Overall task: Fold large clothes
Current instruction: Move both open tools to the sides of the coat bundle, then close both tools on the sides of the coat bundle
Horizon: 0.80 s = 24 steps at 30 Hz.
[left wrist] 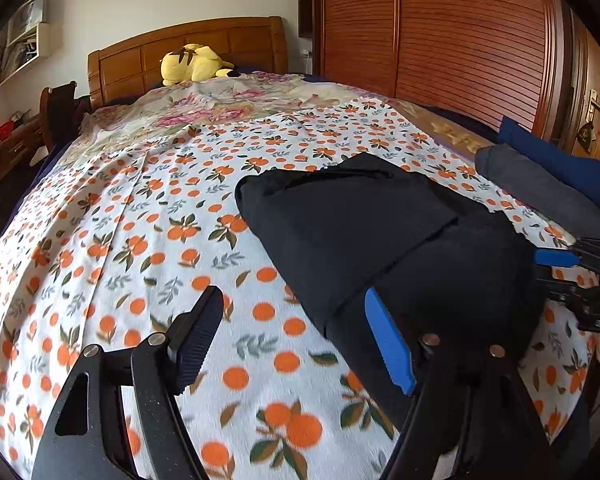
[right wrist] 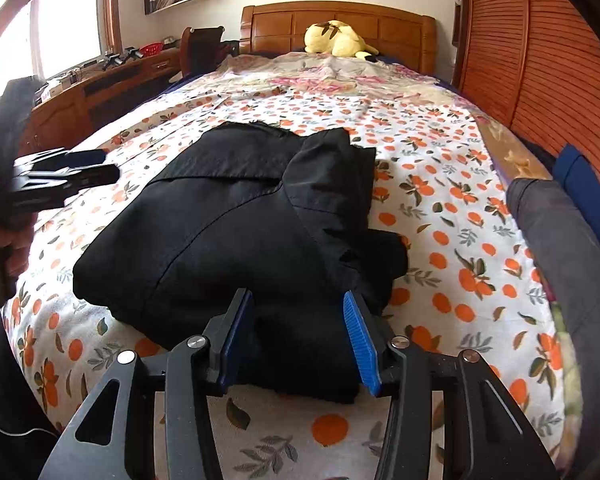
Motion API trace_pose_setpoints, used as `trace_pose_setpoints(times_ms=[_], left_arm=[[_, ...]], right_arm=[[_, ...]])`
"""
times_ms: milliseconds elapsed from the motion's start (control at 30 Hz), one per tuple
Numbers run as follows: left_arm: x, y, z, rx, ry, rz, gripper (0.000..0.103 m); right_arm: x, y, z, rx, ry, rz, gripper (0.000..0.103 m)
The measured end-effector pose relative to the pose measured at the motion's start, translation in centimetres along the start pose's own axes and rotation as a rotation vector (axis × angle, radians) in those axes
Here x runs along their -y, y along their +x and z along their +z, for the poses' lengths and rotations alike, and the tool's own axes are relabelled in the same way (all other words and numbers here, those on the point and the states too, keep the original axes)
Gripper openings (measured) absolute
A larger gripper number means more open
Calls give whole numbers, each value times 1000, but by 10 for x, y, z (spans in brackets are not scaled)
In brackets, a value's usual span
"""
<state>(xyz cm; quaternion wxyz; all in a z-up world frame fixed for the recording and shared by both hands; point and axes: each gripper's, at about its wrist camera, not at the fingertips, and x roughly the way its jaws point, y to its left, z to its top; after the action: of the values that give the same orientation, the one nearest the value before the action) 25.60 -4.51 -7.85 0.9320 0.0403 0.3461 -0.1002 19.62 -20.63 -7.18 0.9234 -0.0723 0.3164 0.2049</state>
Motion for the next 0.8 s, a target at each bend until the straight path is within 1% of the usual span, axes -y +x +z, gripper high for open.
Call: trace_pose_setpoints(times_ms=[67,133,233,400,467,533,633,800], left_arm=[[-1,11,8,2,12,1,74],[-3,21,17,-2,16,-5,74],[-6,37,28,-5,17,-15,74],[-12,62,41,-18,23,-27,74],[-15,73,45,-31,27,-21,74],[-21,84,49,-48,11,-27,74],[-30,96,54,-58,-22,-46,74],[-39,116,61,-75,-46,-48,74]], right_arm=[[3,-4,-2,1,18,4,51],[6,-11,-6,8,34,-10,53],[9,-20,-13,15,59,-32,60],[12,-8,-24,-36,85,-49,65],[16,4,-26,-64,127,-27,68],[20,14,-26,-86,170,7,71],[24,20,-22,-93,210,55,71],[20,28,-17,-93,205,80,71]])
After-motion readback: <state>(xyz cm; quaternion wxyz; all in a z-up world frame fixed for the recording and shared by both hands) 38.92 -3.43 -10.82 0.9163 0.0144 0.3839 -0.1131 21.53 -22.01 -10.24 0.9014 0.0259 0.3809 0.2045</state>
